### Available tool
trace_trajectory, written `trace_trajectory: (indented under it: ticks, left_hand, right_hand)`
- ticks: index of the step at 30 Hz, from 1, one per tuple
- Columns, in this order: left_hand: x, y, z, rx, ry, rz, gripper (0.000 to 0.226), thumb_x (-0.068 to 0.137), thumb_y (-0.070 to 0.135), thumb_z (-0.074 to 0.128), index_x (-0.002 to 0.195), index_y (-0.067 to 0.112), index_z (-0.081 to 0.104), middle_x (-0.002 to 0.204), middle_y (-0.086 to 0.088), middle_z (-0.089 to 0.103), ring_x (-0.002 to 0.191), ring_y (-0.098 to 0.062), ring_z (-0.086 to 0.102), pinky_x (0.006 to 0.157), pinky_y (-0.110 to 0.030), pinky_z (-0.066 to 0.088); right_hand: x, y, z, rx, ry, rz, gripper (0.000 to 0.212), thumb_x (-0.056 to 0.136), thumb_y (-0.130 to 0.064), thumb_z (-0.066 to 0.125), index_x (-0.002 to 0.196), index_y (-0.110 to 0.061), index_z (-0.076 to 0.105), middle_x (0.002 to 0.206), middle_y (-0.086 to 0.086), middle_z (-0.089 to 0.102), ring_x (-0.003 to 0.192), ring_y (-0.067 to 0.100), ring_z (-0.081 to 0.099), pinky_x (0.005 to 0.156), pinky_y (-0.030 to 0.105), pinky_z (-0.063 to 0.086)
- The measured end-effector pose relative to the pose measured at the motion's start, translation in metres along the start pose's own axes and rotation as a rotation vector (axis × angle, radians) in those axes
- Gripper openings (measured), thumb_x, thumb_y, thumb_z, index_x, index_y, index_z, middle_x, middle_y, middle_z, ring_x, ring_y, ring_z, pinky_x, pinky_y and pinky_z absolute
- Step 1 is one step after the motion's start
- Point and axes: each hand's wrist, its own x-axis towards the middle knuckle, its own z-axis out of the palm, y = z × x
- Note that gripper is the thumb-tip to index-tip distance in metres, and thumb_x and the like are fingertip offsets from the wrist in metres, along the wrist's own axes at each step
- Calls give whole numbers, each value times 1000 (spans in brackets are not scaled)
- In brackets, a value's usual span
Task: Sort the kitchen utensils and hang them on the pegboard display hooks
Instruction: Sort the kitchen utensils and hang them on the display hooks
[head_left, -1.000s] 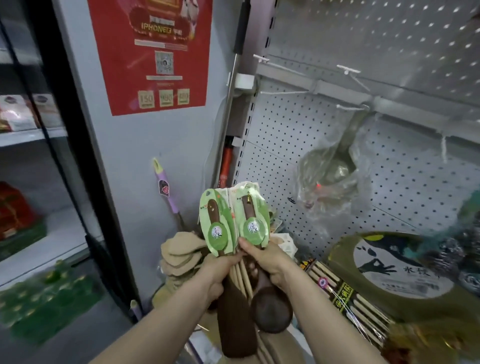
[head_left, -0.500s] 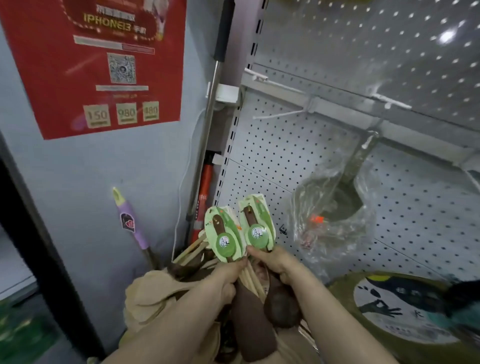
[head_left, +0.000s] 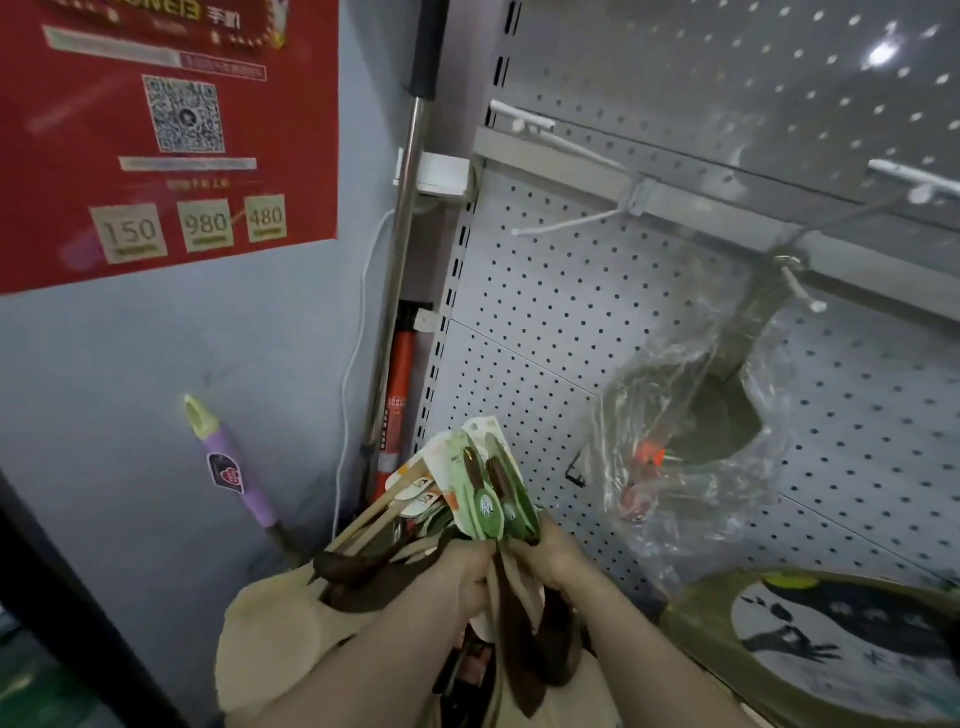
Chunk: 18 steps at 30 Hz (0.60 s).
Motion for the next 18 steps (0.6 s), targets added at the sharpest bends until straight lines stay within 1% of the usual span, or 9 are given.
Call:
trace_trajectory:
  ticks: [1,3,5,8,10,12,14,16,18]
  left_hand:
    - [3,-2,1,15,5,-1,25,98,0,44,78,-3,60,77,-19,60,69,-33,56,62,-38,48]
    - [5,-8,3,27,9,8,25,98,0,42,80,-4,60,81,-21,61,71,-34,57,63,-39,50]
    - [7,-13,5,29,7,19,28,99,0,40,81,-6,61,82,-20,61,69,-33,58,60,-36,50]
    - [4,-17,8,89,-16,50,24,100,4,41,99,-5,63,84,-19,64,70,-30,60,56,-30,51]
    - [-4,-16,9,209,-67,100,22,99,2,42,107,-2,62,88,-17,66,75,-27,63,56,-26,52]
    - [-7,-13,5,369,-110,167,24,95,-1,46,114,-2,61,98,-18,67,87,-29,65,72,-32,57]
    - [-12,-9,-3,505,-142,231,22,92,3,54,112,1,63,103,-17,69,98,-30,66,89,-41,54]
    - [-16,-2,-14,598,-127,314,16,92,8,59,107,8,64,100,-4,69,100,-22,64,90,-33,53]
    - [-17,5,-25,646,-58,433,25,91,7,62,113,16,59,103,2,62,104,-17,58,91,-25,48]
  right_hand:
    - [-3,-1,0,-13,-6,5,45,85,-37,67,123,-18,52,117,3,66,108,23,62,92,33,50]
    - [-8,0,-2,-20,1,22,52,84,-48,64,127,-22,51,120,5,66,109,24,62,96,39,51]
    - [-8,4,-3,-58,-5,31,47,90,-47,60,129,-24,51,122,4,65,111,25,61,97,39,50]
    - [-13,3,-6,-135,6,18,48,95,-45,56,138,-26,47,128,6,63,117,27,59,99,37,48]
    - [-14,6,-8,-166,-19,20,49,94,-44,57,139,-27,48,130,5,62,119,26,58,100,35,47]
    - [-12,9,-10,-145,-44,33,51,89,-46,63,134,-25,54,125,3,64,117,25,59,99,36,48]
    - [-12,11,-11,-63,-32,58,52,80,-46,73,124,-22,60,115,1,69,110,23,64,96,38,51]
    - [-14,14,-12,35,-10,98,44,78,-33,79,114,-18,60,109,0,70,105,21,66,95,37,53]
    - [-17,18,-12,94,36,119,40,77,-25,81,112,-17,62,109,1,70,104,22,66,93,36,54]
